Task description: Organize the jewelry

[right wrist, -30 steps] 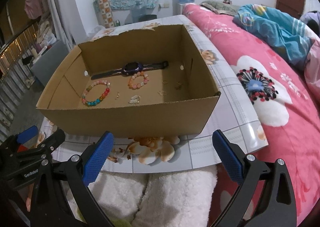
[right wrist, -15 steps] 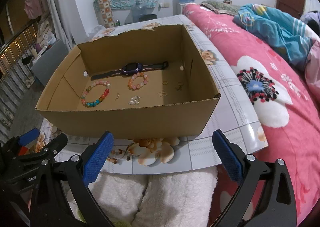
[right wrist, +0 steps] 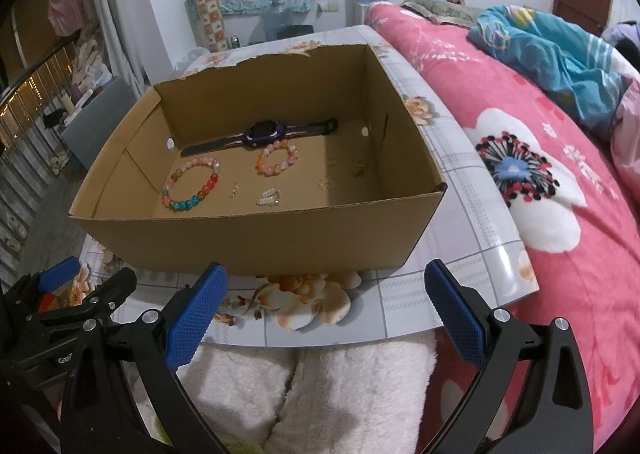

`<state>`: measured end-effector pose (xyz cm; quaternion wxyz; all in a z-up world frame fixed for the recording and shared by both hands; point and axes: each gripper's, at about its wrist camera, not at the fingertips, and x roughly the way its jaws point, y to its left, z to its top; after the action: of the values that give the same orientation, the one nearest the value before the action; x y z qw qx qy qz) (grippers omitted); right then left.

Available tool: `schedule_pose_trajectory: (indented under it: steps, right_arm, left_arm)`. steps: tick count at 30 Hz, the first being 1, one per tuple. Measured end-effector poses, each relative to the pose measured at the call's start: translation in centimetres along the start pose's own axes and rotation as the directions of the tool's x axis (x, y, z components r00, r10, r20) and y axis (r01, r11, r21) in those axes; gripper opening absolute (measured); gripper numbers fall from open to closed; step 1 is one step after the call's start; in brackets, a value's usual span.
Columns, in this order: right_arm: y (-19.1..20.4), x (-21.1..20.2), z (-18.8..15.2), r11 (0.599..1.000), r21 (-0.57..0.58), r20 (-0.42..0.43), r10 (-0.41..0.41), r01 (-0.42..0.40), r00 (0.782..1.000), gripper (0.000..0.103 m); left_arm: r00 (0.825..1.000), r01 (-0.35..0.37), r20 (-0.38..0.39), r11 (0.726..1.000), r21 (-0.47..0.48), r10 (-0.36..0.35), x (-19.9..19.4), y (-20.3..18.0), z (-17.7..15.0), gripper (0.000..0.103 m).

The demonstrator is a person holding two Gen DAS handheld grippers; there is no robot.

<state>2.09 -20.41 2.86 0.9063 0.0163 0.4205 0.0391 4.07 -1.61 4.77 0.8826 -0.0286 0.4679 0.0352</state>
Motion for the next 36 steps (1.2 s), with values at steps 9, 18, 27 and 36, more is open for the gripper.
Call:
schedule_pose_trajectory:
  steps: [9, 18, 27, 36]
  right_arm:
    - [0.5, 0.2, 0.0, 1.000, -0.006, -0.012, 0.011, -0.011, 1.000, 0.095]
    - [0.8, 0.4, -0.2, 1.000, -0.020, -0.024, 0.017, -0.018, 1.000, 0.095]
    - [0.6, 0.4, -0.2, 1.000, -0.014, -0.026, 0.013, -0.013, 1.000, 0.095]
    - [0.2, 0.4, -0.2, 1.000, -0.006, -0.027, 0.015, -0.015, 1.000, 0.095]
  left_arm:
    - [1.000, 0.007, -0.014, 1.000, -0.008, -0.007, 0.2, 0.0, 0.2, 0.097]
    - [1.000, 0.018, -0.010, 1.000, 0.002, -0.018, -0.1, -0.7, 0.4, 0.097]
    - [1.000, 0.024, -0.009, 1.000, 0.010, -0.024, -0.3, -1.2, 0.7, 0.097]
    - [1.000, 0.025, -0.009, 1.000, 0.011, -0.025, -0.4, -1.4, 0.8, 0.097]
